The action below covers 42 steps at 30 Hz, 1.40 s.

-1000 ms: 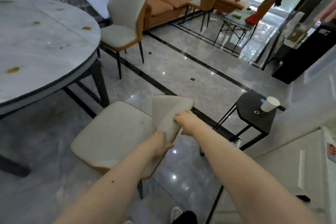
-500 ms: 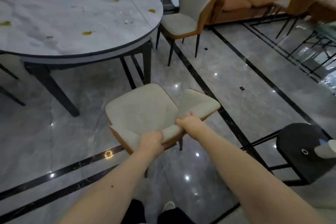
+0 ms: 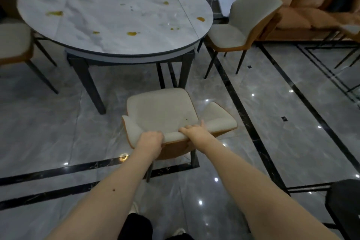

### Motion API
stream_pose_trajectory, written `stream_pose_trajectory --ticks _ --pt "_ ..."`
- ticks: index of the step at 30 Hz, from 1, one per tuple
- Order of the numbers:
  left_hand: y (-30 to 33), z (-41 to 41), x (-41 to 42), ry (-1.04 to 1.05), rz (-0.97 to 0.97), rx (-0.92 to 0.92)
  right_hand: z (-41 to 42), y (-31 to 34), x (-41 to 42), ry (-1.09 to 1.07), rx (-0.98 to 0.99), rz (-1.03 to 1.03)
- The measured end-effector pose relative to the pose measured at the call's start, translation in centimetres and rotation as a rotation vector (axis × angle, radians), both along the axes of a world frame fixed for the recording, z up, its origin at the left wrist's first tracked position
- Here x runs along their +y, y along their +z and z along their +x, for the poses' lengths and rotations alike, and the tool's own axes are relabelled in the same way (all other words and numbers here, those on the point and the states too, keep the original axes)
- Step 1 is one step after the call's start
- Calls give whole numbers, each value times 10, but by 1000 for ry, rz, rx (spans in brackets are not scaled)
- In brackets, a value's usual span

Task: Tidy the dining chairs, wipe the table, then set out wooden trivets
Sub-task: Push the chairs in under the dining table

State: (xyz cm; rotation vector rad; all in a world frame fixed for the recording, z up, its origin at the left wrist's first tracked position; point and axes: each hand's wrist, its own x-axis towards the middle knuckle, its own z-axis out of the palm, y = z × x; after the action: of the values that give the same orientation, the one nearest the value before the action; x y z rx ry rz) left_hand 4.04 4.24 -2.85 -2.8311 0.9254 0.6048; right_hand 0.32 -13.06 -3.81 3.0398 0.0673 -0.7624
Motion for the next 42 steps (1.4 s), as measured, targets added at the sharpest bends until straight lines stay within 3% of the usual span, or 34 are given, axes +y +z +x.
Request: stream_pose_trajectory --ticks 10,19,28,42 --pt "2 67 39 62 18 -7 76 4 43 12 65 -18" --pt "7 130 71 178 69 -20 131 7 82 54 -68 51" --pt "2 151 74 122 98 -54 133 14 40 -139 -45 2" --pt "1 196 42 294 99 -80 197 20 21 -92 40 -55"
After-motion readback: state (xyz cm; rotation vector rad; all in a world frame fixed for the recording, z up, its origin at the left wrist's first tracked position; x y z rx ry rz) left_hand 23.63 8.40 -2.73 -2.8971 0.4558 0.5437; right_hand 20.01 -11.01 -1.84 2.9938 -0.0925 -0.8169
